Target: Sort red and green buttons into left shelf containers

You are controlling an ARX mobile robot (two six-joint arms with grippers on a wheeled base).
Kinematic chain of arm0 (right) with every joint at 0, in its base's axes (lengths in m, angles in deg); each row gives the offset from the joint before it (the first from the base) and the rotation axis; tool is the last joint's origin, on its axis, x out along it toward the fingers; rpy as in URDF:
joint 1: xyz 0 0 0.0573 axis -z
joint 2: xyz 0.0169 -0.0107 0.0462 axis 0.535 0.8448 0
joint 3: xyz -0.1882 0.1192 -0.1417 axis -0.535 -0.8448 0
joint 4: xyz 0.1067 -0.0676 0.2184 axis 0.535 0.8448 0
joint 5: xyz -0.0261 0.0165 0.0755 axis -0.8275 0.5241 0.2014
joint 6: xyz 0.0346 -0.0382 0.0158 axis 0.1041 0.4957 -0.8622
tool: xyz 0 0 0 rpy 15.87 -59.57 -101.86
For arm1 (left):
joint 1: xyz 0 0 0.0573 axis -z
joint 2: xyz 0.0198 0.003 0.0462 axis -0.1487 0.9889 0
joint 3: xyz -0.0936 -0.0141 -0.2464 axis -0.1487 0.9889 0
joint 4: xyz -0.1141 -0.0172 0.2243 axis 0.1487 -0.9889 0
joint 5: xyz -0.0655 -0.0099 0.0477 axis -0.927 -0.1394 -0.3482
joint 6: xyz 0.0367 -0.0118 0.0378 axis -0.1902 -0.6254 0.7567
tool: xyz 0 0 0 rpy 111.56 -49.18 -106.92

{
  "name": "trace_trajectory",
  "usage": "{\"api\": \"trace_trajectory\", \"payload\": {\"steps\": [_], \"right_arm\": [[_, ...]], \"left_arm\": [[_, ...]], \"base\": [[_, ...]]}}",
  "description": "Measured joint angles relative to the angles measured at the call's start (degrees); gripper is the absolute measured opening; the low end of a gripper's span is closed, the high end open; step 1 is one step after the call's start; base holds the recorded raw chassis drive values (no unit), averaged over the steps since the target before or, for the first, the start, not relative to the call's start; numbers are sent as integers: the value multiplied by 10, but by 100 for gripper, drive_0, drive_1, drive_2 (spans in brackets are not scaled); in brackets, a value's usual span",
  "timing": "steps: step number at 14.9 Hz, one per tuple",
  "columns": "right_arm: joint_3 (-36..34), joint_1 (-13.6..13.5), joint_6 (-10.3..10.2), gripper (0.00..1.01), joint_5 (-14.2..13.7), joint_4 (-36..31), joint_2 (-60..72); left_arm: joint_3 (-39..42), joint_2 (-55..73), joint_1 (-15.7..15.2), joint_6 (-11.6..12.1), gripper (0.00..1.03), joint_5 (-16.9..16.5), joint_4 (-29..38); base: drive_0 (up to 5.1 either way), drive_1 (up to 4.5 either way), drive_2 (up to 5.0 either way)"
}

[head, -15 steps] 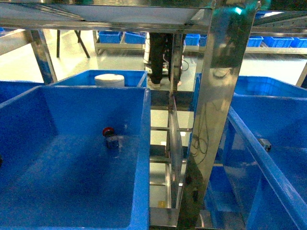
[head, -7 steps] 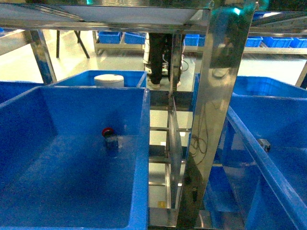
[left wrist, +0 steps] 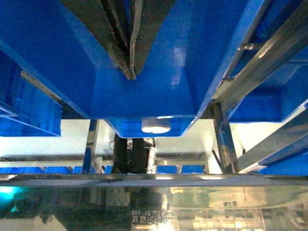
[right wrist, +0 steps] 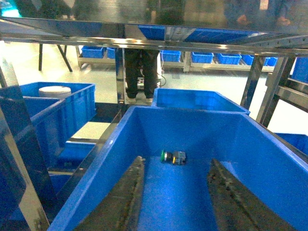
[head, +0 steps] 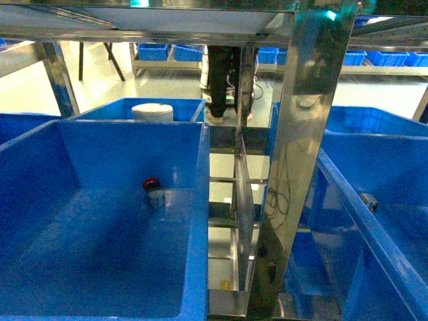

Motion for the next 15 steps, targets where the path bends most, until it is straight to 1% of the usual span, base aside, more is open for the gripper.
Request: {"api": "trace_trajectory", "payload": {"steps": [1,2,3,4,11,12,13,15], "right_arm": [[0,0,0,33,0,1,0],[0,0,0,20,0,1,0],[0,0,0,11,0,0,0],[0,0,0,2,0,0,0],[0,0,0,2,0,0,0],[0,0,0,7,0,0,0],[0,0,0,23,0,0,0],[0,0,0,62,0,0,0]], "left_arm": [[5,-7,3,0,2,1,-7],[7,-39,3,0,2,3,-52],[12,-75,1,0,2,1,-91],[20,-109,2,0,2,3,-83],[26,-109,2,0,2,1,-87],[26,-109,2,0,8,1,-87],[26,-109,2,0,25,1,-87],[26,-109,2,0,63,1,-87]], "base": [[0,0,0],[0,0,0],[0,0,0],[0,0,0],[0,0,0],[0,0,0],[0,0,0],[0,0,0]]}}
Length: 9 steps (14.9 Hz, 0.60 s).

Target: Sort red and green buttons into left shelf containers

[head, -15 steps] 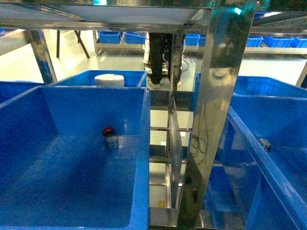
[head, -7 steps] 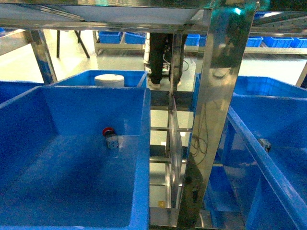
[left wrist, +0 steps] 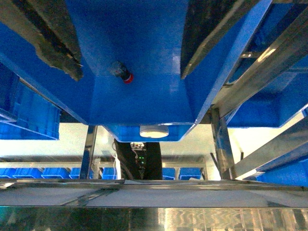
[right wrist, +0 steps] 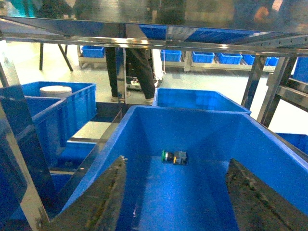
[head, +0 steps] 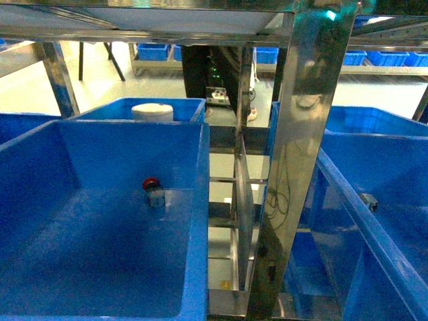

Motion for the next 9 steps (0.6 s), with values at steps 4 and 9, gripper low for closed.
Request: {"api": "trace_trajectory", "payload": {"steps": [4,9], "right_arm": [[0,0,0,95,0,0,0],[0,0,0,98,0,0,0]], "left_arm": [[0,0,0,0,96,0,0],[0,0,0,0,98,0,0]], "base": [[0,0,0],[0,0,0]]}}
